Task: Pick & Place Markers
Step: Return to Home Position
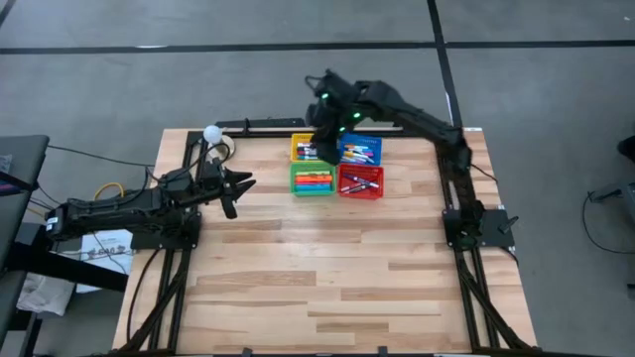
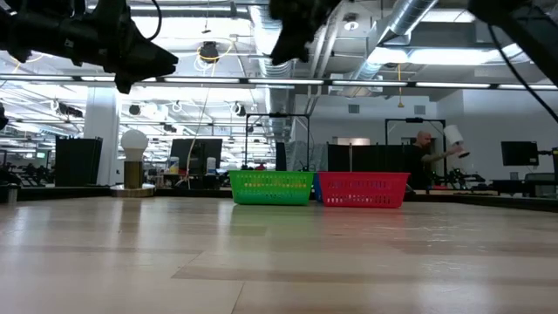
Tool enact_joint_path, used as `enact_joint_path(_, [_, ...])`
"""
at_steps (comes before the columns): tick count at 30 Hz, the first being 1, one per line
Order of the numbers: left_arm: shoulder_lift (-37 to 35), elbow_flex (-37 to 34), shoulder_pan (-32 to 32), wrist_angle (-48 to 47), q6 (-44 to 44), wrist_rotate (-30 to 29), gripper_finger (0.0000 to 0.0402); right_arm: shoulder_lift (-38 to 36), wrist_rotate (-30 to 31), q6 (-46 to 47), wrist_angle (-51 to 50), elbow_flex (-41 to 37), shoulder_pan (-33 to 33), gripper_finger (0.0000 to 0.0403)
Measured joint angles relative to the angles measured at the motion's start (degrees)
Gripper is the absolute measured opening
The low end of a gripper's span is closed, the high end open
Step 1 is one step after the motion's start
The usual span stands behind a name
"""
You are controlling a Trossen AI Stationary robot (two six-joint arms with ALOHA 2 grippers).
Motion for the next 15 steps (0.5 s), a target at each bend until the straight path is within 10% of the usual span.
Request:
enact_joint_path(9, [0.02, 0.0, 0.02, 0.32, -0.84, 1.14, 0.0117, -9.66, 2.33, 0.21, -3.82, -2.81, -0.1, 0.0086])
enact_joint_path(15, [0.02, 0.0, 0.0, 0.7, -1.4, 2.97, 0.0117, -20.88, 2.41, 3.49, 5.79, -20.34, -0.02, 0.0086])
